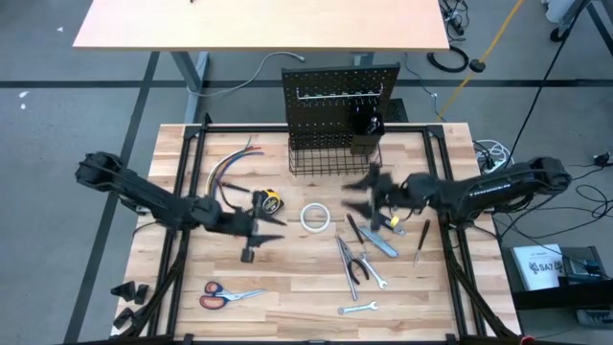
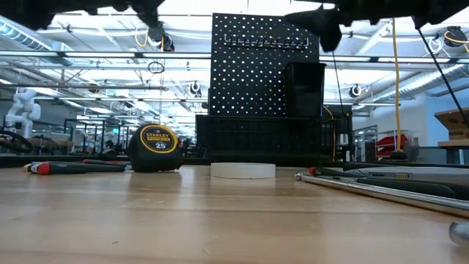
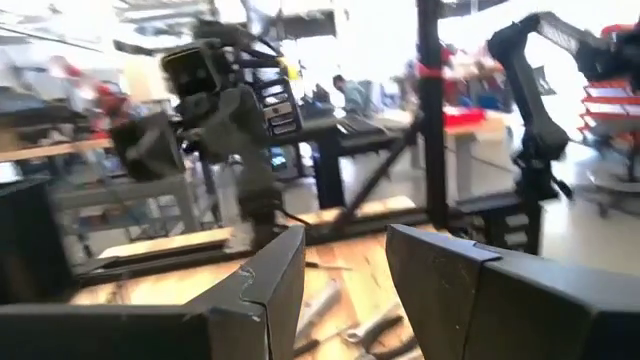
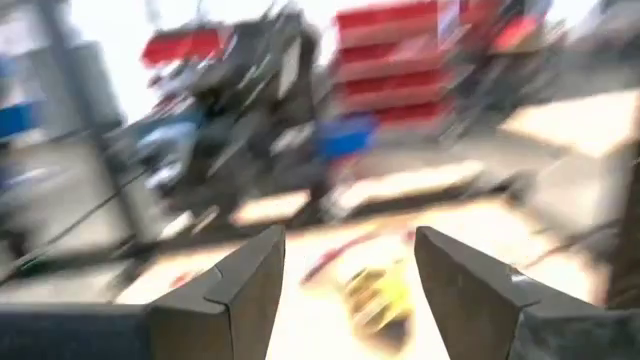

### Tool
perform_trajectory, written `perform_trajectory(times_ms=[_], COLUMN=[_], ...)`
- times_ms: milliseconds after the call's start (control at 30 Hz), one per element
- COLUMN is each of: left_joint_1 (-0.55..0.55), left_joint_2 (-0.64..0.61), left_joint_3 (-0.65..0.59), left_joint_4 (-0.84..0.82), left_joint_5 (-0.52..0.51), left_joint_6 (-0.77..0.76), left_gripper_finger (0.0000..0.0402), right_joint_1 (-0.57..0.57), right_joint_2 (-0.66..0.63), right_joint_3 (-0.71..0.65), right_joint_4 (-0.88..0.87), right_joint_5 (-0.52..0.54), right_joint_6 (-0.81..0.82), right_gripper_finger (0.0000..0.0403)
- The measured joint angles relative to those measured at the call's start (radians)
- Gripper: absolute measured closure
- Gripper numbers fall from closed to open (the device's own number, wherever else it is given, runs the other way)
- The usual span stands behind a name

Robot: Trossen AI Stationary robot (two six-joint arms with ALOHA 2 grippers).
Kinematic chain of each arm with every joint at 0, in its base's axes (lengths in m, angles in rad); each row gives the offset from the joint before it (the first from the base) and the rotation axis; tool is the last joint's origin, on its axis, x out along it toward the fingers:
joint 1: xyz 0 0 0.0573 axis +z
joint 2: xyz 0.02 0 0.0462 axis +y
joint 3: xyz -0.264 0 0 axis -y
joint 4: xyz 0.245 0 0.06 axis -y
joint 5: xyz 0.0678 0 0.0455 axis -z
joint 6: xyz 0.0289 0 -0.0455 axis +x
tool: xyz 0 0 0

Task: Hang tools onto peg board
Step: Put the wrench into the black bin on the peg board

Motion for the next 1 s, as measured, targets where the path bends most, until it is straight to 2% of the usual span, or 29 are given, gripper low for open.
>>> perform_trajectory(times_ms=[200, 367, 467, 600, 800, 900, 1000], left_joint_1=[-0.007, -0.006, -0.006, -0.011, -0.043, -0.064, -0.072], left_joint_2=[0.254, 0.434, 0.517, 0.600, 0.695, 0.745, 0.799], left_joint_3=[0.168, 0.294, 0.349, 0.410, 0.505, 0.553, 0.603], left_joint_4=[-0.106, -0.157, -0.157, -0.155, -0.152, -0.153, -0.154], left_joint_5=[0.061, 0.093, 0.168, 0.294, 0.437, 0.447, 0.447], left_joint_6=[0.090, 0.115, 0.121, 0.157, 0.168, 0.165, 0.141], left_gripper_finger=[0.0251, 0.0251, 0.0251, 0.0251, 0.0259, 0.0281, 0.0323], right_joint_1=[0.147, 0.294, 0.382, 0.502, 0.611, 0.638, 0.662], right_joint_2=[0.087, 0.175, 0.235, 0.345, 0.531, 0.588, 0.613], right_joint_3=[0.000, 0.000, 0.000, 0.035, 0.186, 0.270, 0.340], right_joint_4=[-0.182, -0.219, -0.186, -0.165, -0.231, -0.316, -0.408], right_joint_5=[-0.117, -0.136, -0.146, -0.143, -0.138, -0.151, -0.153], right_joint_6=[0.263, 0.521, 0.653, 0.702, 0.671, 0.683, 0.716], right_gripper_finger=[0.0188, 0.0188, 0.0188, 0.0188, 0.0188, 0.0193, 0.0207])
